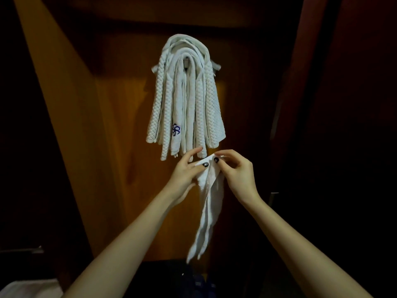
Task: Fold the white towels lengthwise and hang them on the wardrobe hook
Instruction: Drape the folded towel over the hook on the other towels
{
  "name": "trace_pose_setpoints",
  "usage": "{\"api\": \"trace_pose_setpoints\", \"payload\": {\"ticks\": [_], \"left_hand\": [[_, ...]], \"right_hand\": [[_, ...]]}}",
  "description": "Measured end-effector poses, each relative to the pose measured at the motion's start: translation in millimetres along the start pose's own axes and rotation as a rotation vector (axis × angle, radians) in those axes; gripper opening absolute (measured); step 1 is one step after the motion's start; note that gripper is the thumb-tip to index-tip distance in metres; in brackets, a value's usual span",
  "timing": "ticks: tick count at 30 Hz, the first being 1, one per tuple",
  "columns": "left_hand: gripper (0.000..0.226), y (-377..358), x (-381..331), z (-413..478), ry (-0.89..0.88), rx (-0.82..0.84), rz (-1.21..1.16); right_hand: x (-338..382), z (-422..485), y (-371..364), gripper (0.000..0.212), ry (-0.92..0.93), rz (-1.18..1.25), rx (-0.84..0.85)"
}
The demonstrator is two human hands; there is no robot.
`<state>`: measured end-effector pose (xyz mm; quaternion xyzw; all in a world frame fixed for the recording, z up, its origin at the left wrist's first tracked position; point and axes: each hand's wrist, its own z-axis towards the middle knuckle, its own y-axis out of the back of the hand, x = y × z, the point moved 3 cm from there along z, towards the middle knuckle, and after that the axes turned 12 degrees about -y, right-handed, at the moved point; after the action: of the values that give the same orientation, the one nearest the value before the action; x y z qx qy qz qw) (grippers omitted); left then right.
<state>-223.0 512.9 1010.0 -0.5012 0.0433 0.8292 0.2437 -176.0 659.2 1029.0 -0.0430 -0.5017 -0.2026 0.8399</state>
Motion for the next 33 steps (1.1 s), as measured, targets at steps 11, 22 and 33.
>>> {"api": "trace_pose_setpoints", "payload": {"ticks": [11,22,33], "left_hand": [[0.038,9,-2,5,-0.225,-0.127,0.410],[0.046,2,7,-6,-0.220,-0.222,0.205],[0.045,3,6,-15,-0.265,-0.401,0.199]], "right_hand": [[-12,-1,-2,0.012,-0.004,-0.137,0.083],[-15,2,-6,0.013,-0.040,-0.049,0.037],[-9,4,-15,0.013,-0.111,-0.018,0.123]]}}
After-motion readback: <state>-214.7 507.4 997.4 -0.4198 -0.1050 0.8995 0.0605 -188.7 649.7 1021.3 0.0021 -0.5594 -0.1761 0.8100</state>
